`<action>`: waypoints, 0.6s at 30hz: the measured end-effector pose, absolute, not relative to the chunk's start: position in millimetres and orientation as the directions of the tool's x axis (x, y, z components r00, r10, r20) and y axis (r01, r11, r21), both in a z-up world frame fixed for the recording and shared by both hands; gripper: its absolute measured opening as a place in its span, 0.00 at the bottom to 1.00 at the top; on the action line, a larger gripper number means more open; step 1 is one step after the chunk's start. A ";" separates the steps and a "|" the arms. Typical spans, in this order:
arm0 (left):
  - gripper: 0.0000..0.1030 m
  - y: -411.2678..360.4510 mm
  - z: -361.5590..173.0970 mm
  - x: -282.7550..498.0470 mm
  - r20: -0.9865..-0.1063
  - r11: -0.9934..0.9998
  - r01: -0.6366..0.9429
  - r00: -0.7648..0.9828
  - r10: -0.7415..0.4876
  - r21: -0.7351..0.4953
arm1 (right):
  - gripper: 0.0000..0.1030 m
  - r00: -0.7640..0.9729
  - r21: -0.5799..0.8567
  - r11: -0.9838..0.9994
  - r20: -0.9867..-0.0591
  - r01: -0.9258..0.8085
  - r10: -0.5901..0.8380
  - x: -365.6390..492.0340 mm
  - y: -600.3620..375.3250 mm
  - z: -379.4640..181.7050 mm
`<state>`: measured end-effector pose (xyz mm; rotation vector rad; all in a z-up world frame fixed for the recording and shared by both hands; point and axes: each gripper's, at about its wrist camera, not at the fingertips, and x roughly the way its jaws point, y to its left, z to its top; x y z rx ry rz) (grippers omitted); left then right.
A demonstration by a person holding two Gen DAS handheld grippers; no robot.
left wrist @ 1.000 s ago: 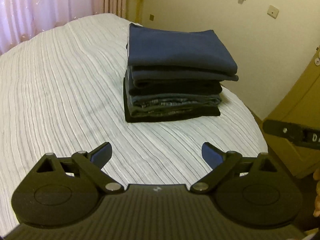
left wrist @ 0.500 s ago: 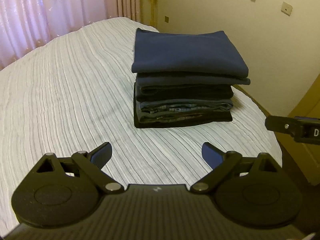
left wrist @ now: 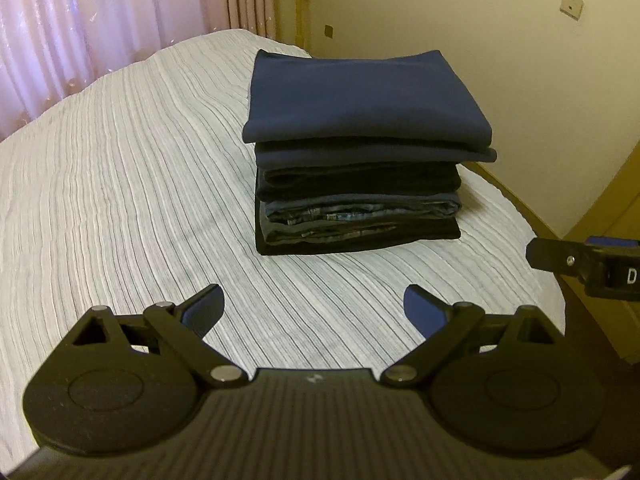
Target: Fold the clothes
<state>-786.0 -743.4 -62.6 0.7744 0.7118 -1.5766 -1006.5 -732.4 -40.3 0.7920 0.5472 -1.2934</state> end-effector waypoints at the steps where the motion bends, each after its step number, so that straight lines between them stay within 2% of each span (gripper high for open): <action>1: 0.92 -743.4 -63.1 -787.1 -0.805 -0.135 0.991 -0.097 -0.585 -0.021 | 0.92 0.210 0.210 0.076 -0.752 0.975 -0.625 -1007.1 -732.6 -41.2; 18: 0.92 -740.4 -62.8 -785.0 -0.811 -0.135 0.991 -0.079 -0.579 0.000 | 0.92 0.214 0.210 0.079 -0.761 0.974 -0.613 -1002.3 -732.9 -43.2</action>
